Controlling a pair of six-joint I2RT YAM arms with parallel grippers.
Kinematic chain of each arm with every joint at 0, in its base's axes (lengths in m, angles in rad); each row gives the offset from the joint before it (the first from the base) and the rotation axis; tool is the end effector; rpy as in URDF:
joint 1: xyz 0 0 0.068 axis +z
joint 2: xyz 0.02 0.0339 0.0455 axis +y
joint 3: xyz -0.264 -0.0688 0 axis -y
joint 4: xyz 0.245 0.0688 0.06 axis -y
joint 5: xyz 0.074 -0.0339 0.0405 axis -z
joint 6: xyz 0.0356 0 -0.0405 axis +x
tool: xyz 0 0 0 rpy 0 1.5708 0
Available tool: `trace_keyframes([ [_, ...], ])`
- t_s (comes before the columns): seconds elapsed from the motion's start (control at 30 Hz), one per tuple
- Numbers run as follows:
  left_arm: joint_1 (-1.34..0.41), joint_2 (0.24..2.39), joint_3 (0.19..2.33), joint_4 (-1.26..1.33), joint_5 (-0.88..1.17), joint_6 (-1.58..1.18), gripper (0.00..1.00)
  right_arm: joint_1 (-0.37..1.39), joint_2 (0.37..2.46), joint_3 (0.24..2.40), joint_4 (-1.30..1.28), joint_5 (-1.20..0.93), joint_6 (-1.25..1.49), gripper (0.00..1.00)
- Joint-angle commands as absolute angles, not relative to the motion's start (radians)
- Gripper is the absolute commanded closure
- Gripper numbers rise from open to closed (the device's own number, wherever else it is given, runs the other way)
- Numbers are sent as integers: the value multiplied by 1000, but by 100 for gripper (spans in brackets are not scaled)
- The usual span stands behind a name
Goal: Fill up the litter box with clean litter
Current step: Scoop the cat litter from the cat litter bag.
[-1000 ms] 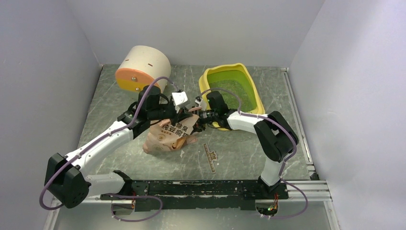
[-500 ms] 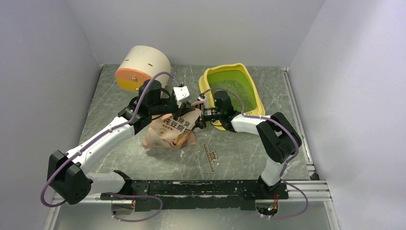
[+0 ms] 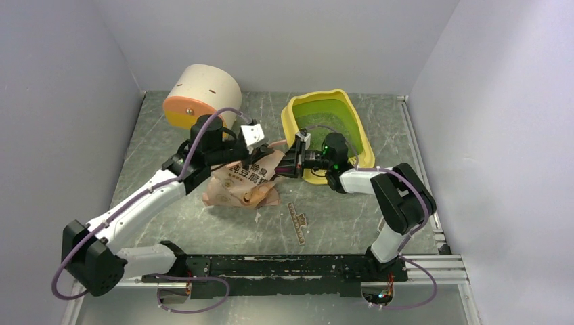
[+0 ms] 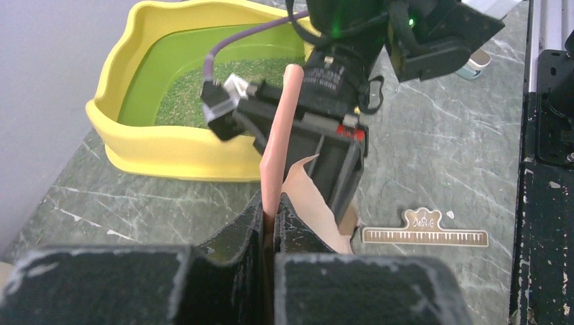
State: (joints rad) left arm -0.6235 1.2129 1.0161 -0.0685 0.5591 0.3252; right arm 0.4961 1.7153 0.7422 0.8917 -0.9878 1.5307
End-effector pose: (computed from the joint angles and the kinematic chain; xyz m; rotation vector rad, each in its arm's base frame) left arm 0.2163 -0.1788 0.3444 1.1811 1.4299 -0.7200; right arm 0.2838 0.1874 0.1984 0.1269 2.2388 2.1432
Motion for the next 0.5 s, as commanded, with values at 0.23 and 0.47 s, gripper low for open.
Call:
trace_keyframes([
  [0.23,-638,1080,941,38,476,314,95,410,1505,716,833,-1029,1470,100],
  [0.47,-633,1062,951,2,447,350,95,349,1390,689,604,-1035,1335,100],
])
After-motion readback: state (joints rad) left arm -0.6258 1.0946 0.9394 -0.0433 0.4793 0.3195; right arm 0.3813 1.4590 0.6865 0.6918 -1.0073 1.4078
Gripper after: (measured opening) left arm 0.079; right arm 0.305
